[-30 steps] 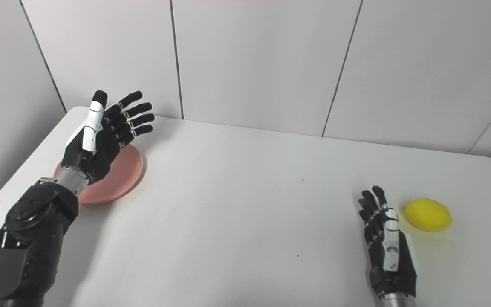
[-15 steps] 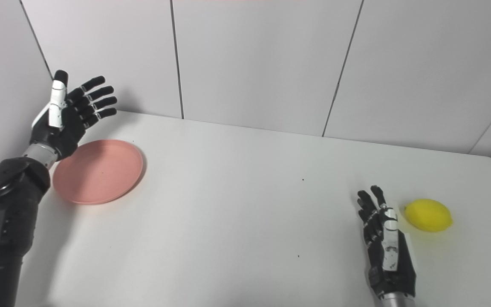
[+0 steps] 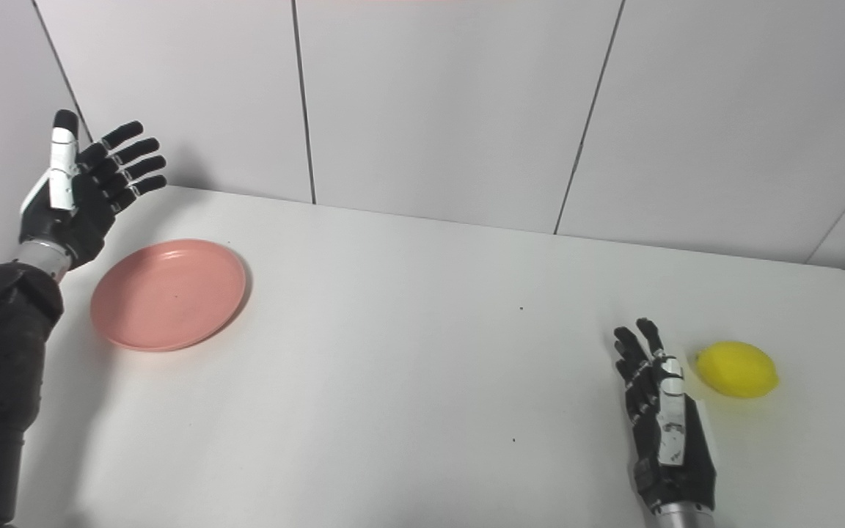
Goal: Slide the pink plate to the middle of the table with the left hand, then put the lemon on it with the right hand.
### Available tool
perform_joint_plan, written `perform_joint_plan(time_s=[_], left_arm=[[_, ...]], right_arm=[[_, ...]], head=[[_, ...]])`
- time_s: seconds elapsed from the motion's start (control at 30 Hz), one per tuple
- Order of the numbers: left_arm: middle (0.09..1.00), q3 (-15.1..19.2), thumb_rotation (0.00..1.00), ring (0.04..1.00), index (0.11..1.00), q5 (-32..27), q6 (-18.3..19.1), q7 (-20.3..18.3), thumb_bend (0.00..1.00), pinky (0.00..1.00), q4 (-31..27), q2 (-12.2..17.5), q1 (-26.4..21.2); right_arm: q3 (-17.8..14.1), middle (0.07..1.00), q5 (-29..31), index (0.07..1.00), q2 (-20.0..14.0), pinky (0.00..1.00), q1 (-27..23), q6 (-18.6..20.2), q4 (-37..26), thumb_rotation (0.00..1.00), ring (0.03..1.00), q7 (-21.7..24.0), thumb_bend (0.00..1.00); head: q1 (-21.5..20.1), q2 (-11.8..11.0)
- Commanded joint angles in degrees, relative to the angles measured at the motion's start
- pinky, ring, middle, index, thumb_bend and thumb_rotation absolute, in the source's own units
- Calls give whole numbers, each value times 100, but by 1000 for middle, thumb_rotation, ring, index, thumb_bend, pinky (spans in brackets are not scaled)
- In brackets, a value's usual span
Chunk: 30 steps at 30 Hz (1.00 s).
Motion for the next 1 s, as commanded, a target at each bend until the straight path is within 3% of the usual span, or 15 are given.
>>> perform_joint_plan(time_s=[0.0, 0.53, 0.97], left_arm=[[762, 28, 964, 767, 783, 69, -178, 36, 828, 767, -83, 237, -339], [758, 135, 938, 769, 810, 117, -315, 171, 838, 766, 811, 299, -506], [761, -12, 992, 782, 817, 339, -1205, -106, 804, 775, 2329, 506, -616]], right_arm=[[91, 892, 88, 940, 176, 988, 288, -114, 386, 989, 945, 66, 727], [93, 886, 79, 946, 150, 984, 295, -110, 364, 983, 939, 73, 744], [82, 881, 94, 926, 145, 969, 315, -39, 310, 976, 933, 40, 748]], head=[[7, 6], [-9, 54], [-23, 99]])
